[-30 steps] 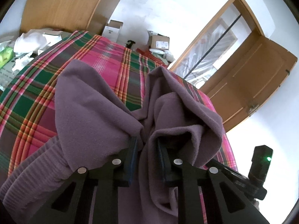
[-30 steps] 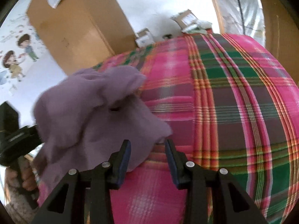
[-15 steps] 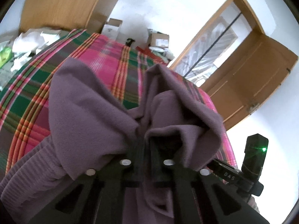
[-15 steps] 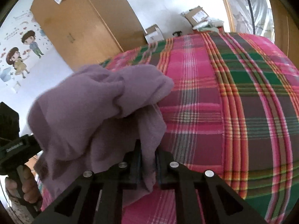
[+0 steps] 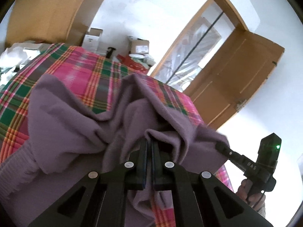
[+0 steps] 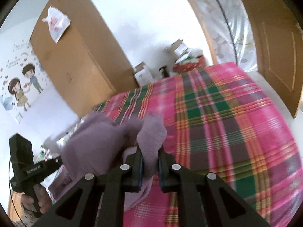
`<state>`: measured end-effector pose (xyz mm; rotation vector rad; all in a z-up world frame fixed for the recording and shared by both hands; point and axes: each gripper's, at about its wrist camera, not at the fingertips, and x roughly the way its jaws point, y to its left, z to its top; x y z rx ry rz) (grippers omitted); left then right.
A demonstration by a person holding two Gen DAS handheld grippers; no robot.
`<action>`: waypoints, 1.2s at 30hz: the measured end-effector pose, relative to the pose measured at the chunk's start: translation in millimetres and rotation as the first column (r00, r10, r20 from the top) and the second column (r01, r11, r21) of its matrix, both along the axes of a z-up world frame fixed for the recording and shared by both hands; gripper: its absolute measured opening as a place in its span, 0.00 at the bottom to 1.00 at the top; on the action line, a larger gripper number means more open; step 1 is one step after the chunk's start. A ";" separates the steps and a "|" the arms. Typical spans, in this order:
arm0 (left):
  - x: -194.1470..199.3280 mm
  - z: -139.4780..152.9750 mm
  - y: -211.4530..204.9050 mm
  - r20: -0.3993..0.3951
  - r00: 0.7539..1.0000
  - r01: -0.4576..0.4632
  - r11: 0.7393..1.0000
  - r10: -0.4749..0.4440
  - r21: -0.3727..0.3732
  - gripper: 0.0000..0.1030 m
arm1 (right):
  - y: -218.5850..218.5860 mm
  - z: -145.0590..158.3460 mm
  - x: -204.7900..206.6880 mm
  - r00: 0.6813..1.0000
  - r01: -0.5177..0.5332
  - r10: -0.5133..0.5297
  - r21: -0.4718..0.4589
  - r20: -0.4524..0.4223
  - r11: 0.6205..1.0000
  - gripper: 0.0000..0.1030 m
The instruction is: Fold clothes
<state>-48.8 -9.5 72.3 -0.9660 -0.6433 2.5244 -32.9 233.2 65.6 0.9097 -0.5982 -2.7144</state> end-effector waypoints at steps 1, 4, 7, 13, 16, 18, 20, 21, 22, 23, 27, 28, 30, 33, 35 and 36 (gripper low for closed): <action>1.0 2.1 4.6 -0.006 1.000 0.010 1.000 -0.010 -0.001 0.04 | 5.6 2.2 2.7 1.000 0.018 -0.018 0.000 -0.006 1.000 0.12; 3.1 5.0 19.4 -0.014 0.999 0.046 0.999 -0.046 0.002 0.04 | 22.4 8.9 10.8 0.997 0.072 -0.072 0.000 -0.024 0.997 0.12; 2.1 1.5 35.5 0.001 0.997 0.083 0.996 -0.083 0.009 0.04 | 39.3 15.5 18.8 0.991 0.126 -0.126 -0.001 -0.042 0.992 0.12; -1.7 -16.9 64.0 0.058 0.986 0.156 0.988 -0.154 -0.022 0.04 | 73.5 24.9 34.7 0.968 0.242 -0.241 0.005 -0.065 0.970 0.12; -1.3 -20.1 69.2 0.065 0.986 0.158 0.986 -0.154 -0.060 0.04 | 90.3 23.5 39.1 0.953 0.300 -0.298 0.023 -0.062 0.954 0.12; -0.1 -21.3 69.3 0.068 0.986 0.159 0.984 -0.154 -0.078 0.05 | 100.6 18.6 41.8 0.945 0.326 -0.325 0.027 -0.047 0.945 0.12; 2.7 -23.7 66.6 0.075 0.985 0.160 0.982 -0.153 -0.100 0.15 | 107.1 10.6 38.1 0.941 0.340 -0.339 0.031 -0.021 0.940 0.12; 4.2 -25.0 65.1 0.078 0.985 0.160 0.981 -0.152 -0.111 0.17 | 108.5 7.5 36.8 0.935 0.354 -0.353 0.053 -0.014 0.934 0.12; 5.7 -26.3 63.6 0.082 0.985 0.161 0.979 -0.151 -0.123 0.17 | 109.6 4.4 35.5 0.930 0.367 -0.367 0.074 -0.013 0.927 0.12; 6.4 -28.4 64.1 0.088 0.985 0.162 0.977 -0.150 -0.142 0.17 | 110.8 1.4 34.2 0.925 0.380 -0.381 0.096 -0.012 0.920 0.12; 8.0 -38.0 69.4 0.115 0.983 0.167 0.960 -0.144 -0.226 0.17 | 121.6 -11.2 31.9 0.917 0.397 -0.399 0.066 0.025 0.916 0.12; 8.4 -40.4 70.7 0.122 0.982 0.169 0.954 -0.142 -0.247 0.17 | 122.9 -14.3 31.3 0.914 0.402 -0.405 0.072 0.031 0.913 0.12; 9.2 -45.2 73.3 0.135 0.981 0.172 0.942 -0.138 -0.289 0.18 | 125.0 -20.3 30.4 0.908 0.412 -0.417 0.090 0.042 0.907 0.12; 8.3 -49.0 74.4 0.146 0.981 0.172 0.934 -0.132 -0.313 0.18 | 126.2 -28.5 31.2 0.901 0.420 -0.429 0.113 0.066 0.900 0.13; 5.4 -52.0 71.9 0.169 0.977 0.178 0.941 -0.133 -0.288 0.18 | 126.7 -32.9 32.5 0.898 0.420 -0.432 0.134 0.079 0.898 0.14; 4.8 -54.1 70.8 0.183 0.974 0.183 0.945 -0.136 -0.271 0.18 | 126.9 -35.1 33.2 0.897 0.419 -0.434 0.145 0.085 0.896 0.16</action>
